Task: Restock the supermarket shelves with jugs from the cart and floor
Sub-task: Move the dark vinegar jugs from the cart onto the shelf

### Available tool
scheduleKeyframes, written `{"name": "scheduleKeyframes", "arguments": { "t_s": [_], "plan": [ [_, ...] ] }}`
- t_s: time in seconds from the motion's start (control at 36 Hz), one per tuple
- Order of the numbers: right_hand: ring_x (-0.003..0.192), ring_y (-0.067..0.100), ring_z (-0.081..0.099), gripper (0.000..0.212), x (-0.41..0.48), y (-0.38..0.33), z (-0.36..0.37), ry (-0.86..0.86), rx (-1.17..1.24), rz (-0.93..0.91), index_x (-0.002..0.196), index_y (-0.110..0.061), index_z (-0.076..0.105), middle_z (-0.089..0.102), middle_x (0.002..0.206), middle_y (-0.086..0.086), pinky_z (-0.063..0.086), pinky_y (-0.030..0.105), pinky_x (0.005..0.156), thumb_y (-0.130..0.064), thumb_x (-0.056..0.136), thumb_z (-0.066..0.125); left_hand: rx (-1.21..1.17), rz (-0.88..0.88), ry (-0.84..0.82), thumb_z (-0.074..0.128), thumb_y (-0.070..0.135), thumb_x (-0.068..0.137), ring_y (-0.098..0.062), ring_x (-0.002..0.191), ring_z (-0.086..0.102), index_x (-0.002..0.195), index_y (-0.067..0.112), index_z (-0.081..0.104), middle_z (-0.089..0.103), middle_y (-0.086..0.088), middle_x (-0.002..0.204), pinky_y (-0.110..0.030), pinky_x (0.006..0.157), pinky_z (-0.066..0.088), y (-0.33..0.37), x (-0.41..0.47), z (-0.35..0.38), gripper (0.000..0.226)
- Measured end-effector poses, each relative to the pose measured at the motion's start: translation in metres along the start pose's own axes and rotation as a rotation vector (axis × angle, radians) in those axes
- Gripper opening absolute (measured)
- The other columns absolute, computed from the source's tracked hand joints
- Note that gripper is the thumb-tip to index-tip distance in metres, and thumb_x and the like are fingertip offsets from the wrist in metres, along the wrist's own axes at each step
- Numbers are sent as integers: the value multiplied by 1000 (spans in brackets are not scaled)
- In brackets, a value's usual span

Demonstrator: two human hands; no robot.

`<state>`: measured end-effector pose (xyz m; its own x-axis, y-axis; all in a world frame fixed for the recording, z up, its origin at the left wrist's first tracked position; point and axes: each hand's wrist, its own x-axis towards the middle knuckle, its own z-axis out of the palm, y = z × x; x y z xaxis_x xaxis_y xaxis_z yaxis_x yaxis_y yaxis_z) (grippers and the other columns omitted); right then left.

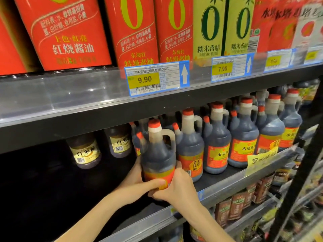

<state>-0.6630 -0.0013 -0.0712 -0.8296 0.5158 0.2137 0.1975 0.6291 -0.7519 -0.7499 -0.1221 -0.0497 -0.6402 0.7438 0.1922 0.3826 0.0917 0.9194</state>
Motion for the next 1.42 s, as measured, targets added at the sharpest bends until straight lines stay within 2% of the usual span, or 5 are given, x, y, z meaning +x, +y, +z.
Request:
{"name": "scheduleKeyframes", "arguments": {
  "t_s": [0.31,0.58,0.97,1.19,1.42],
  "plan": [
    [102,11,62,82,-1,10,-13,-103,59,-146,121,-13,43,61,103,-9,52,24,81,-42,57,84,-23,-105,41,89,57,41,-1,116,57,124,47,40,58,16,126,-31,100,48,-6,-5,-1,96],
    [100,13,62,62,-17,25,-17,27,-88,-175,107,-15,60,69,102,-3,51,29,85,-59,65,73,449,-233,-8,60,89,41,-6,128,45,143,34,27,44,18,135,-29,107,41,-32,-20,-6,121],
    [103,24,57,35,0,14,-21,-67,-371,-229,93,-16,42,63,108,7,26,25,70,-50,90,52,467,-238,70,74,67,54,-14,119,56,138,23,39,57,2,131,-30,99,47,-35,-2,-4,102],
    [63,13,65,34,-1,40,-5,186,-111,-277,76,-10,68,68,67,-2,56,30,58,-40,67,80,383,-210,177,89,54,35,-3,98,64,116,23,51,68,7,110,-29,88,55,-25,2,-2,95],
    [55,15,63,65,1,44,-1,284,-39,-274,73,-8,68,66,59,-1,55,34,51,-71,62,60,556,-207,137,84,64,44,-8,111,59,129,27,39,61,12,121,-24,91,51,-13,-1,0,102]
  ]
}}
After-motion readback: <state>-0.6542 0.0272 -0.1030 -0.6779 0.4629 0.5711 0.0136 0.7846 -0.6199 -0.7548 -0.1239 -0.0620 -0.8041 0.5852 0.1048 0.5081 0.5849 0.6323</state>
